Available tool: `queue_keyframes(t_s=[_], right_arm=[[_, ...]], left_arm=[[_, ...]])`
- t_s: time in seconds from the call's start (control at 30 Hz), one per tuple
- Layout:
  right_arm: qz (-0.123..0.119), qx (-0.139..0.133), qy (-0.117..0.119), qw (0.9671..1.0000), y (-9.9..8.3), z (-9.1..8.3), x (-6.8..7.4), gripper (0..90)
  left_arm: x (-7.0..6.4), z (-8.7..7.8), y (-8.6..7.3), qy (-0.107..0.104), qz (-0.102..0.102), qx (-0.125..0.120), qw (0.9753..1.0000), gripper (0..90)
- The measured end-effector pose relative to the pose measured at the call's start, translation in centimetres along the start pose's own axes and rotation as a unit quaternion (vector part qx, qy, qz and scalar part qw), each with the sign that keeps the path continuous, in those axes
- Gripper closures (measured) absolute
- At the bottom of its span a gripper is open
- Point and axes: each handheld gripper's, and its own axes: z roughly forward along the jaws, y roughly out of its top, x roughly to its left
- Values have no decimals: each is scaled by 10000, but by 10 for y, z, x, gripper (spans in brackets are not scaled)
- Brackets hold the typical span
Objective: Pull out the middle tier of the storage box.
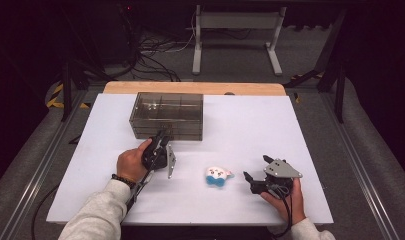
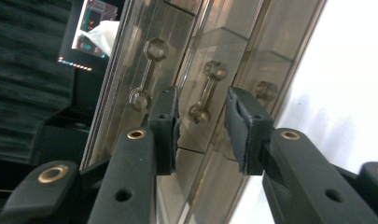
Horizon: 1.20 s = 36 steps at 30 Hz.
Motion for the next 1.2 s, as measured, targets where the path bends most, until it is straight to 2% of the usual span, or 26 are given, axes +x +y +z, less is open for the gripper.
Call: queue_keyframes(t_s=[0.07,0.2,0.27,0.43,0.93,1.2], right_arm=[[3,0,6,10000,0,0,0,135],[-2,3,-3,10000,0,0,0,135],[-8,7,-3,10000,0,0,0,135],[-20,24,-5,10000,0,0,0,135],[-46,2,-2,10000,0,-1,0,135],[-63,12,-11,10000,0,-1,0,135]], left_arm=[[-1,2,1,96,82,69,9999,687],[-3,5,3,93,241,167,9995,754],[-4,6,5,167,298,177,9993,776],[-6,6,6,260,459,261,9983,800],[-6,2,7,220,486,325,9980,805],[-4,-4,7,115,475,292,9984,804]])
